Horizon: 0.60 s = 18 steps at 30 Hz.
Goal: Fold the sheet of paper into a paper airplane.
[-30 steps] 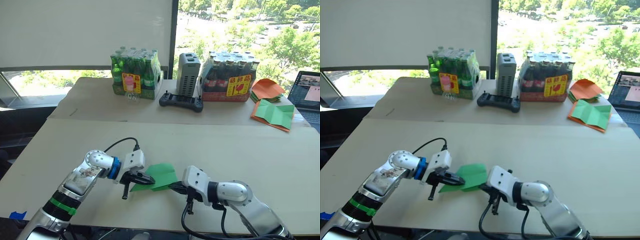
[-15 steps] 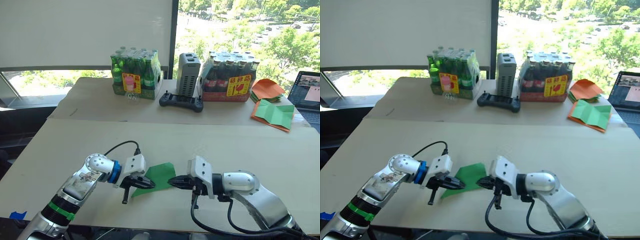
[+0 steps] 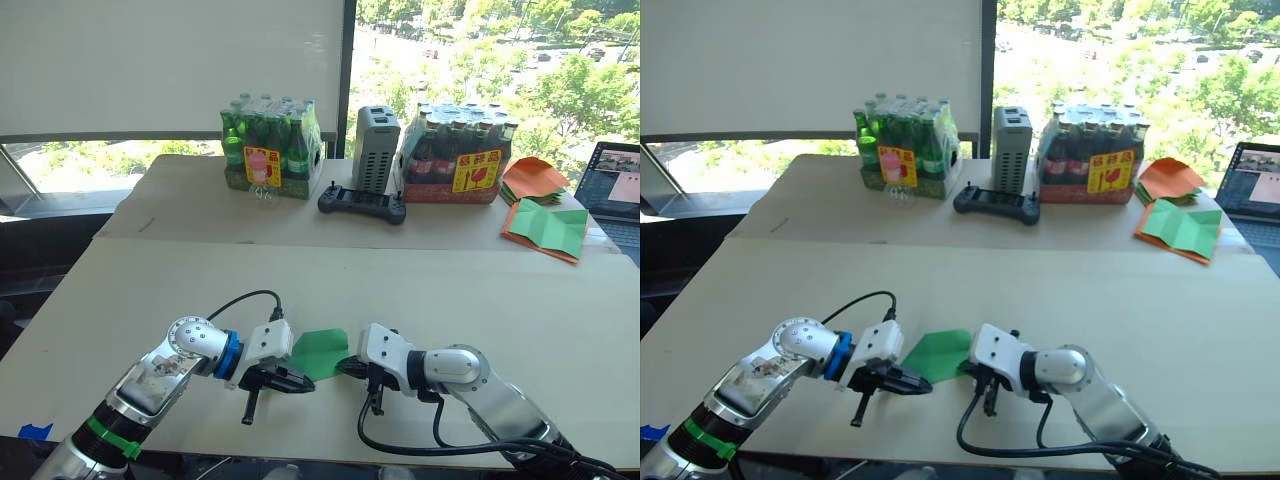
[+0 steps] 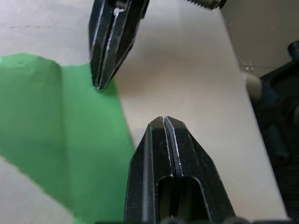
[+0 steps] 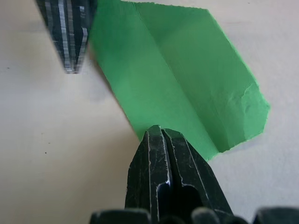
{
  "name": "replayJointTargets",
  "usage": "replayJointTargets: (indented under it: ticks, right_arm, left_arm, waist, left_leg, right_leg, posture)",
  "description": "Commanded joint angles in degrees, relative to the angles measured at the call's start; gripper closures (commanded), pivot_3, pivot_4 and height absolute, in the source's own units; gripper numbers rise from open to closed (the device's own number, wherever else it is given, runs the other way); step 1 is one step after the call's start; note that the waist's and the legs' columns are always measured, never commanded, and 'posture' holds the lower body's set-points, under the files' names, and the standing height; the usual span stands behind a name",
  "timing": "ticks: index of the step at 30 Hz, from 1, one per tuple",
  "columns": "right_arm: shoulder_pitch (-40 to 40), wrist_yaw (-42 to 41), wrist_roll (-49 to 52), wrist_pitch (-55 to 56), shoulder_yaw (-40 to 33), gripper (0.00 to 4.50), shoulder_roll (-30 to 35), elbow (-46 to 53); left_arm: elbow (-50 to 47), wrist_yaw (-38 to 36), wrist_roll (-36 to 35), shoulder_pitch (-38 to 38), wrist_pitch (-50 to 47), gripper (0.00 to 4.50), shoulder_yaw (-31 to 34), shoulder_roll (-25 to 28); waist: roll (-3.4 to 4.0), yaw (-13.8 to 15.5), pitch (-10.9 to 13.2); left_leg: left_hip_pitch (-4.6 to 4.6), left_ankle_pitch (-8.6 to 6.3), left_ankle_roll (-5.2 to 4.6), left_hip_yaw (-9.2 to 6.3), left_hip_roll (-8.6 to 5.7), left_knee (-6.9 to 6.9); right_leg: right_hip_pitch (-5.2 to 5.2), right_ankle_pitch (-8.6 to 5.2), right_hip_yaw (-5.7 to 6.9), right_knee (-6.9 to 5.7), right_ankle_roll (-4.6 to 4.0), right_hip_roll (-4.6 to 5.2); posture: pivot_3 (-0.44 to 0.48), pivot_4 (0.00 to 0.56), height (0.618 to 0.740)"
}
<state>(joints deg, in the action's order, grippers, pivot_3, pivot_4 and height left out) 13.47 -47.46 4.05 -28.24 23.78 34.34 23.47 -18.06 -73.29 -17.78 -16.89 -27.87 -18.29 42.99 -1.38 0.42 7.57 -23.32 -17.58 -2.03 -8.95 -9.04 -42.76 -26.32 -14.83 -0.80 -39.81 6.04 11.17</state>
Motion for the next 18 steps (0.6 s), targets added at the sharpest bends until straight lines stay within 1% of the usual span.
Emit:
replayJointTargets:
  ticks: [1, 5, 11, 18]
  right_arm:
    - [-0.1, -0.2, -0.8, -1.0, 0.8, 4.50, 0.1, -0.3]
    - [-0.1, -0.2, -0.8, -1.5, 0.8, 4.50, -0.2, 0.2]
    - [0.3, 0.0, -0.5, -3.1, 0.7, 4.50, -1.0, 1.3]
    - [0.0, 0.5, -0.5, -4.4, 1.0, 4.50, -1.9, 2.1]
  left_arm:
    - [-1.7, 0.8, -0.2, 1.3, 0.0, 4.48, 1.0, 1.2]
    - [0.9, 2.2, 2.4, 1.1, 1.8, 4.48, 0.4, 1.8]
    - [6.4, 1.5, 6.8, -0.4, 6.9, 4.48, -0.2, 3.9]
    - [9.3, 1.8, 7.0, -2.1, 8.4, 4.48, 0.6, 3.0]
  waist:
    - [0.00, 0.0, 0.0]
    - [0.00, 0.2, 0.0]
    - [0.00, 0.2, 0.0]
    - [0.00, 0.1, 0.0]
  left_leg:
    - [0.01, 0.00, 0.00, 0.00, 0.00, 0.00]
    - [0.02, 0.00, -0.01, 0.01, -0.01, -0.01]
    - [0.03, -0.01, -0.01, 0.02, 0.00, 0.00]
    - [0.03, -0.01, -0.02, 0.01, 0.00, 0.00]
  right_leg:
    - [0.01, 0.00, 0.00, 0.00, 0.00, 0.00]
    - [0.04, 0.00, 0.00, 0.01, 0.00, 0.00]
    - [0.04, 0.00, 0.00, 0.01, 0.00, 0.00]
    - [0.03, 0.00, 0.00, 0.00, 0.00, 0.00]
  posture:
    - [0.000, 0.150, 0.675]
    - [0.000, 0.150, 0.675]
    - [0.000, 0.150, 0.675]
    - [0.000, 0.150, 0.675]
